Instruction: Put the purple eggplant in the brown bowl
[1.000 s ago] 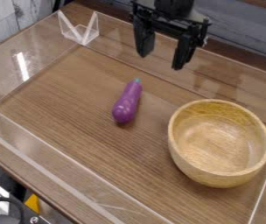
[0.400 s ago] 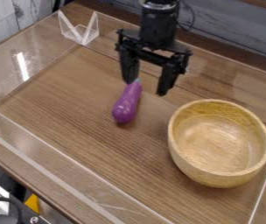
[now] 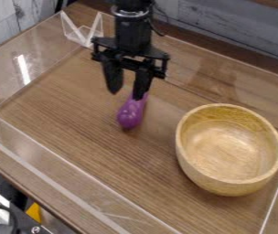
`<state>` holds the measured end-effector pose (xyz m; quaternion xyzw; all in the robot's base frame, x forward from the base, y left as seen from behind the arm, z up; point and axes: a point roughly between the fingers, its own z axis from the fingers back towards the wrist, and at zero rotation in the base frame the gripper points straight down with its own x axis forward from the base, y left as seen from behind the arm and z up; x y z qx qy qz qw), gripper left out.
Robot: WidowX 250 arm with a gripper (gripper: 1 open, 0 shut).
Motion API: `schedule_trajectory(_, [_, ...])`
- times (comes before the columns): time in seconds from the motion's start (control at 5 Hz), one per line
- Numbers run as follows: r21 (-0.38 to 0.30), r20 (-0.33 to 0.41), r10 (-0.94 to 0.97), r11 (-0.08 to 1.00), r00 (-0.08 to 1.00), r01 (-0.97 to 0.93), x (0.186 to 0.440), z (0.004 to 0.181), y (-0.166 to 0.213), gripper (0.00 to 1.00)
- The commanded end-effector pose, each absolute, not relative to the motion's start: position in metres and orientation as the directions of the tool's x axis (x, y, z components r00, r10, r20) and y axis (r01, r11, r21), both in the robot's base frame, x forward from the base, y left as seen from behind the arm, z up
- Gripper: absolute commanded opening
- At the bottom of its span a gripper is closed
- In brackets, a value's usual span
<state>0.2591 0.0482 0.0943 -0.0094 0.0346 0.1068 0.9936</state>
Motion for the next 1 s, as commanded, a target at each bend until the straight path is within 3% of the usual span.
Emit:
schedule_trajectory(0.0, [-0.018,-0.001,0.174,0.985,0.985,-0.174,0.262,0.105,0.046,0.0])
schedule_trajectory(0.8, [-0.036,0.029,0.231,0.972,0.972,-0.23,0.26,0.087,0.048,0.0])
